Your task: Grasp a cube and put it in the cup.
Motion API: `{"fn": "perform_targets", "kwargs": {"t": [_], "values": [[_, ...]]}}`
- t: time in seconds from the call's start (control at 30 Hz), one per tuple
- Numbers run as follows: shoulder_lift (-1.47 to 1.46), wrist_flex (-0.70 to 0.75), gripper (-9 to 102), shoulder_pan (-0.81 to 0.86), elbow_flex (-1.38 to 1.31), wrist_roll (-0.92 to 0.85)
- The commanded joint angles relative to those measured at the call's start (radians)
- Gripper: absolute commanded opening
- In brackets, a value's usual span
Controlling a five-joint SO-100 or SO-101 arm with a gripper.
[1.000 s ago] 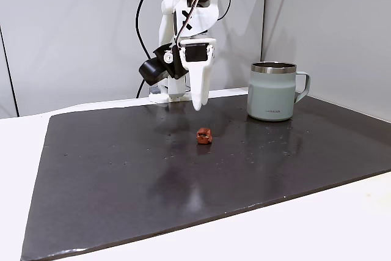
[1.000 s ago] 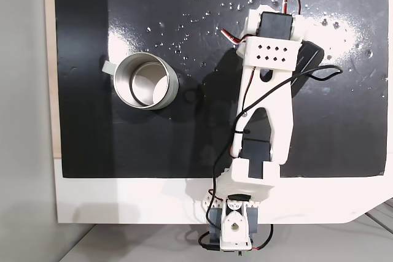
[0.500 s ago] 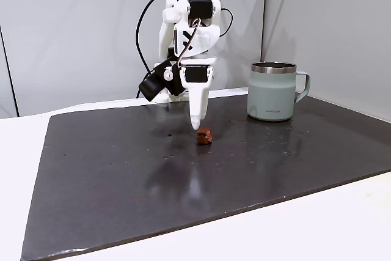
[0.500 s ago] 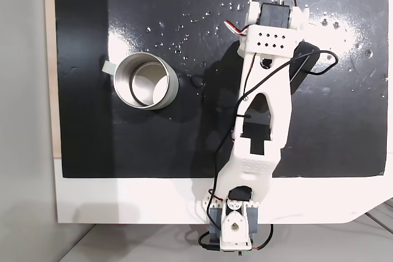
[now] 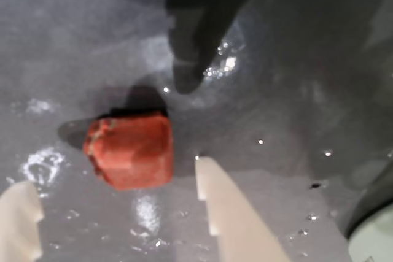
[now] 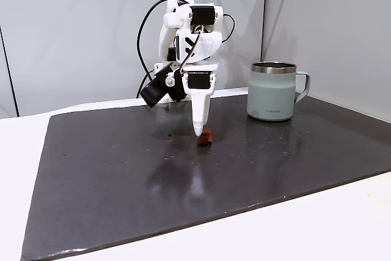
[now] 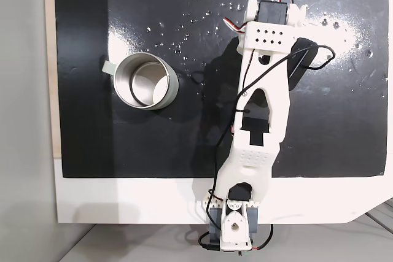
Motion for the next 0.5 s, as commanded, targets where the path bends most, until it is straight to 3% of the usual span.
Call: {"fn": "perform_targets", "kwargs": {"t": [0.0, 0.47], "values": [[-0.005, 0.009, 28, -0.011, -0.066, -0.015], [-0.067, 0.003, 26, -0.023, -0.104, -0.037]]}}
